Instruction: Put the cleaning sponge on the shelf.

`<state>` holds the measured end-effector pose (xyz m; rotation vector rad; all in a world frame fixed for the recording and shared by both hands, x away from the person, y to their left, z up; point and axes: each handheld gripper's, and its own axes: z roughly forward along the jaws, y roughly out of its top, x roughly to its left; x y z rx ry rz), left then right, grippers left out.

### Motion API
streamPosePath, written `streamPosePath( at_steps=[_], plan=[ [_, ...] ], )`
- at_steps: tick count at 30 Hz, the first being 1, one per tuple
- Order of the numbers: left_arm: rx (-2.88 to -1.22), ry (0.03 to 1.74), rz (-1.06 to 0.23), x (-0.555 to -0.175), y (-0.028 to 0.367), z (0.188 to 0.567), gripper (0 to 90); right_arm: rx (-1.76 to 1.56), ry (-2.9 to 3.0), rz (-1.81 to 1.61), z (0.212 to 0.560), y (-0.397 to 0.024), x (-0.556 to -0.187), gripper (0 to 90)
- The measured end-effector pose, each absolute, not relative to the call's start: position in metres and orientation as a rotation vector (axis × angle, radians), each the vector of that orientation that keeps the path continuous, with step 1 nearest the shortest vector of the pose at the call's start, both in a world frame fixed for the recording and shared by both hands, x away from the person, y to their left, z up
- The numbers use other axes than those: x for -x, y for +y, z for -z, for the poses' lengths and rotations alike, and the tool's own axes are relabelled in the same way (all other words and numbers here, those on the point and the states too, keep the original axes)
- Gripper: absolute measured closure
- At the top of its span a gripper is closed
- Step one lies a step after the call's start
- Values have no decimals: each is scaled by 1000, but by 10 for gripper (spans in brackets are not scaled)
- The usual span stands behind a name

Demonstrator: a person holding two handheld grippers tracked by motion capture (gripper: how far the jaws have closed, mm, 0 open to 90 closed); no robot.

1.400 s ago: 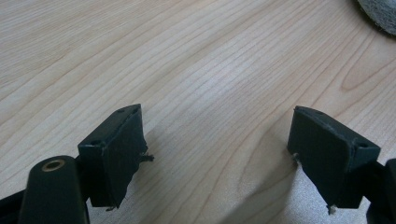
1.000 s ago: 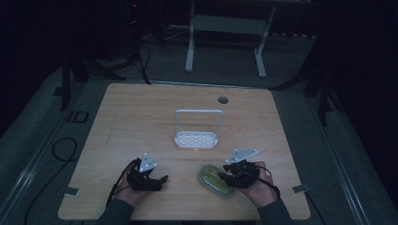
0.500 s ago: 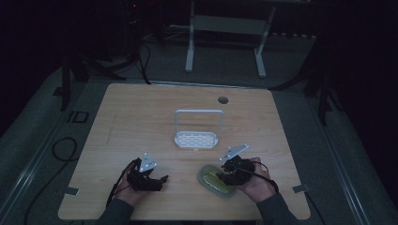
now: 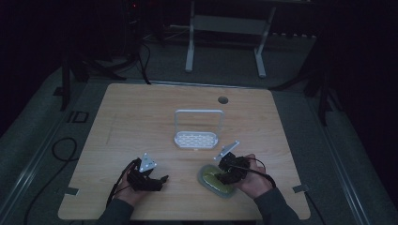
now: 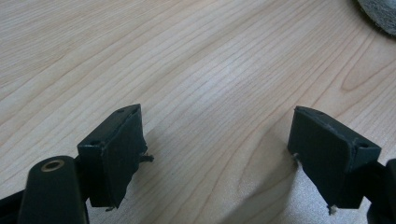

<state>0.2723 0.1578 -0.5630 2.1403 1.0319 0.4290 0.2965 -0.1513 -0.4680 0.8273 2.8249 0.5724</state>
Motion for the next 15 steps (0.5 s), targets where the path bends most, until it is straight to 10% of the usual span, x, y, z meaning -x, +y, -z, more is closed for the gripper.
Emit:
streamPosePath(
  at_steps=[15],
  plan=[
    [-2140,1032,-429,-272,158,563,187,-783,2905,-423,469,-140,-305,618]
  ],
)
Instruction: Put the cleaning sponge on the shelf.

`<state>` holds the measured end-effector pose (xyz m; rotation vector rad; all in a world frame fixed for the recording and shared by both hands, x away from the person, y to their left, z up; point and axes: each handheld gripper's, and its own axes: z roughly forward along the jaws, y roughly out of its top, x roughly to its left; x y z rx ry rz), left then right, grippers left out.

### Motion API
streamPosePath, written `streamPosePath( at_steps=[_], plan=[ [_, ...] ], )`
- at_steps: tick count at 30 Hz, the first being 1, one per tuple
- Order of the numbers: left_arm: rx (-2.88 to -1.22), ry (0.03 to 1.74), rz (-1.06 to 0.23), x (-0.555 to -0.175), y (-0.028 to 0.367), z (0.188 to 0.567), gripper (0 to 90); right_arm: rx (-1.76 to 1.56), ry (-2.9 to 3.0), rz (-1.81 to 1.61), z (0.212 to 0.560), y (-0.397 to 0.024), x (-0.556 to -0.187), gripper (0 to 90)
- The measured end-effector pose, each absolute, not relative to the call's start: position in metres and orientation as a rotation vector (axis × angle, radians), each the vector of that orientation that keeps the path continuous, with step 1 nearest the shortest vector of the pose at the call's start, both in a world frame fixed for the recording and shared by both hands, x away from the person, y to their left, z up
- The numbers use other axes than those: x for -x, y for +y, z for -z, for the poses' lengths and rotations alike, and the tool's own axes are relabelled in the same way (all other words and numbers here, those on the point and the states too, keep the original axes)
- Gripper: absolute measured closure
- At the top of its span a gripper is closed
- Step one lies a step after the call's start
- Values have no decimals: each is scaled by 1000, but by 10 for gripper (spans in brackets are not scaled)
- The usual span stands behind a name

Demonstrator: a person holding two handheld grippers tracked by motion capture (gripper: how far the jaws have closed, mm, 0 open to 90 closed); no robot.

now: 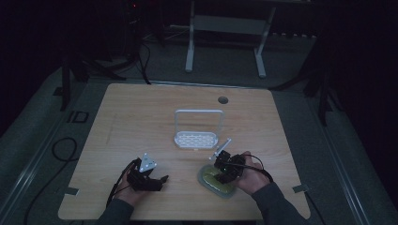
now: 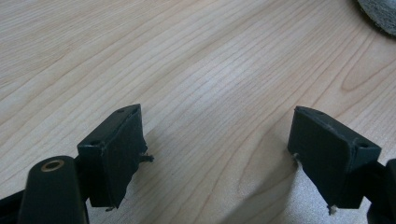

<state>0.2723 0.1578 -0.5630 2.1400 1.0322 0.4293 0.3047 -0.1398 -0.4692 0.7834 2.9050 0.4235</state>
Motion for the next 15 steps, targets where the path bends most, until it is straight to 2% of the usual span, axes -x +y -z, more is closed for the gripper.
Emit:
streamPosePath(
  at_steps=[15],
  plan=[
    [-2140,1032,-430,-272,158,563,187,-757,2964,-327,470,-133,-311,649]
  ],
)
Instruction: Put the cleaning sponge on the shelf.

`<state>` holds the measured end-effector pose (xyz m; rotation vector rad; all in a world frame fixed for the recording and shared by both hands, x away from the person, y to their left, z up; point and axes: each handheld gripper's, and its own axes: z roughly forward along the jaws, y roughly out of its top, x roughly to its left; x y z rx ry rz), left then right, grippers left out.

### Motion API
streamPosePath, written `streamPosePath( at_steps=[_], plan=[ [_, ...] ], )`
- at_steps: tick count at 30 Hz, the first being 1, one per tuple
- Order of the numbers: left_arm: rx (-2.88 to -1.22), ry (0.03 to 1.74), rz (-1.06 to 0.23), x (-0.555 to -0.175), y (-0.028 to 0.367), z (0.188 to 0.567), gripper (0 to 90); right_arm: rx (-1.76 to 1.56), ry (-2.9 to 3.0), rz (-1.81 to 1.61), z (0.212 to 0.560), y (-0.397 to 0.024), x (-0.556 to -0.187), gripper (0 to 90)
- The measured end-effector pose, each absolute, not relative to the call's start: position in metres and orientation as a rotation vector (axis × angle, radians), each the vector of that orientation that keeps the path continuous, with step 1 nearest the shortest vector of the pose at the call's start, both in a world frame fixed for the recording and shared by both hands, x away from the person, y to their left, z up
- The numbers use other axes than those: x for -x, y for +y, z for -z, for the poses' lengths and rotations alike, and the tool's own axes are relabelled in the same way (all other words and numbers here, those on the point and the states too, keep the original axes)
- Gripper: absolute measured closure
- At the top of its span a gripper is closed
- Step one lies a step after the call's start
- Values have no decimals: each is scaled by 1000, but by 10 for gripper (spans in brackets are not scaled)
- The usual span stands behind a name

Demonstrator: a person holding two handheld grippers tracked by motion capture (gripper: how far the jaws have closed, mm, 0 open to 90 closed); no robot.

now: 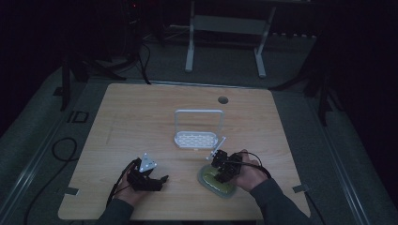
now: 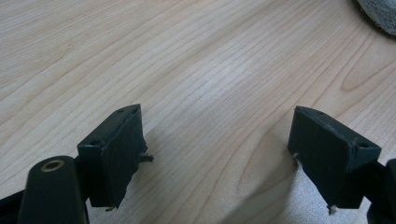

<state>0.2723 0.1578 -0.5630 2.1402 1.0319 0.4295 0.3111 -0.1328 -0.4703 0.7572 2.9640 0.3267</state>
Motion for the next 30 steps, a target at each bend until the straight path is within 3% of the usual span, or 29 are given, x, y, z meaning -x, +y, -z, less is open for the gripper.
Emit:
streamPosePath(
  at_steps=[30],
  plan=[
    [-2141,1031,-431,-272,158,563,187,-676,3048,-145,476,-121,-322,707]
  ],
)
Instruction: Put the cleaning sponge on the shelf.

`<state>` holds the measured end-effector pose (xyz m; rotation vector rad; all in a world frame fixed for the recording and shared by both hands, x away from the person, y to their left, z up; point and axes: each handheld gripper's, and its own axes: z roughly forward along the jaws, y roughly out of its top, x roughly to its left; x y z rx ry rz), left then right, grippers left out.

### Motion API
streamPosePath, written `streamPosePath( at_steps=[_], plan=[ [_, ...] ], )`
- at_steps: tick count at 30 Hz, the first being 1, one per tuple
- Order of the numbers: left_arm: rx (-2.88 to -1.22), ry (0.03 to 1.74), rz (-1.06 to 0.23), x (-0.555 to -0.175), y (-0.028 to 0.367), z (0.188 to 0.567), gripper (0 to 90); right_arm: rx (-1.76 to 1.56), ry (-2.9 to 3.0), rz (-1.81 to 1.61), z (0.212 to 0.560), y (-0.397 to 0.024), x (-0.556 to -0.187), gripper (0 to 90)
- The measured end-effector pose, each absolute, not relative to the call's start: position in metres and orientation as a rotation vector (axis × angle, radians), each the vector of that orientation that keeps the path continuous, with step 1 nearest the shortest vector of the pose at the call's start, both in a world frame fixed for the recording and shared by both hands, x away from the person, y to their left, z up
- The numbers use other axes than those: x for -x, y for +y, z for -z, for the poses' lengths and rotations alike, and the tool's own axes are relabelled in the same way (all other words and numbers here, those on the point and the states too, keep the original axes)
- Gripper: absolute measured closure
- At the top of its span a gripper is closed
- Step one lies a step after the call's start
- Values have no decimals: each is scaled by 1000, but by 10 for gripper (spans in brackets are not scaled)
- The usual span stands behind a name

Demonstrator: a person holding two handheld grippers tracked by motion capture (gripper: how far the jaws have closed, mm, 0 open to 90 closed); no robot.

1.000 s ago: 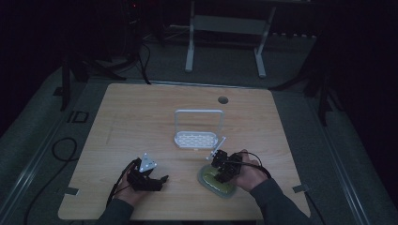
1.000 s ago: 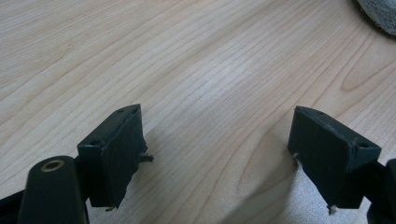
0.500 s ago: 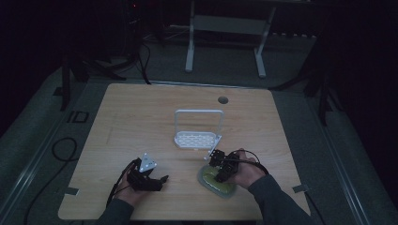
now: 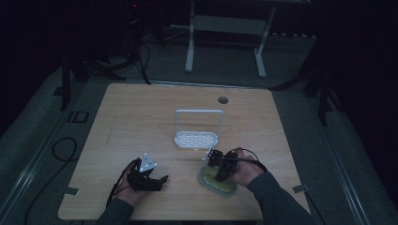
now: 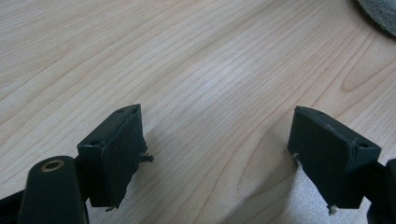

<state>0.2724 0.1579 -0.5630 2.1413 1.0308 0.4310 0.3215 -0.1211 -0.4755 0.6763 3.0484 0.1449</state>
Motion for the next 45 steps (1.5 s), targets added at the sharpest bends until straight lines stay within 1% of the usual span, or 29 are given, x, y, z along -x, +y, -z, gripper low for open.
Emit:
streamPosePath(
  at_steps=[14,45],
  plan=[
    [-2144,1029,-430,-273,158,563,187,-568,3047,-117,474,-119,-321,711],
    [-2144,1029,-431,-273,158,563,187,-416,2895,-170,457,-114,-332,713]
  ],
)
